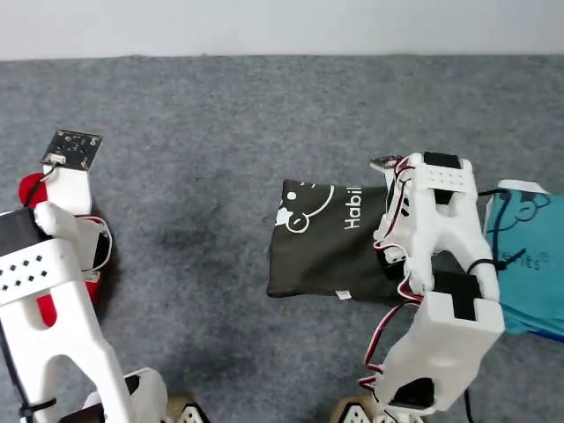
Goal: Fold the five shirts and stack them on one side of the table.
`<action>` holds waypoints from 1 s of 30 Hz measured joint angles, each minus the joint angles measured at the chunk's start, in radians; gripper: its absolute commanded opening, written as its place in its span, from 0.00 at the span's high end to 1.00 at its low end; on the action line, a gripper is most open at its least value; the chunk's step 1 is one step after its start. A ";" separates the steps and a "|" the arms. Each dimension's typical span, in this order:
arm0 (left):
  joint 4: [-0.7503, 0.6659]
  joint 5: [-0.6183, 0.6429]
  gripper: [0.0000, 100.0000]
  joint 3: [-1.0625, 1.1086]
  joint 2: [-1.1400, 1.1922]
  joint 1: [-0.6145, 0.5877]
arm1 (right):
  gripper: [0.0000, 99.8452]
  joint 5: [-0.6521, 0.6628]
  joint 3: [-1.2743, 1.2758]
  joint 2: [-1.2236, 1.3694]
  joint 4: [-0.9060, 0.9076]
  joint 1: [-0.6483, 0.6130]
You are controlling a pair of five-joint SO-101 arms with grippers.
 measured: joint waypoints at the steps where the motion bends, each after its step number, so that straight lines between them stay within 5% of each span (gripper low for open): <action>1: 0.000 0.000 0.99 0.000 0.000 0.000 | 0.99 0.000 -0.002 -0.012 0.026 -0.002; 11: 0.000 0.000 0.99 0.000 0.000 0.000 | 0.99 -0.026 -0.063 -0.239 0.155 -0.288; 19: 0.015 0.000 0.99 0.000 0.000 -0.009 | 0.99 -0.091 0.060 -0.173 -0.044 -0.525; 30: 0.015 0.000 0.99 0.000 0.000 -0.009 | 0.99 -0.092 0.181 -0.009 -0.221 -0.565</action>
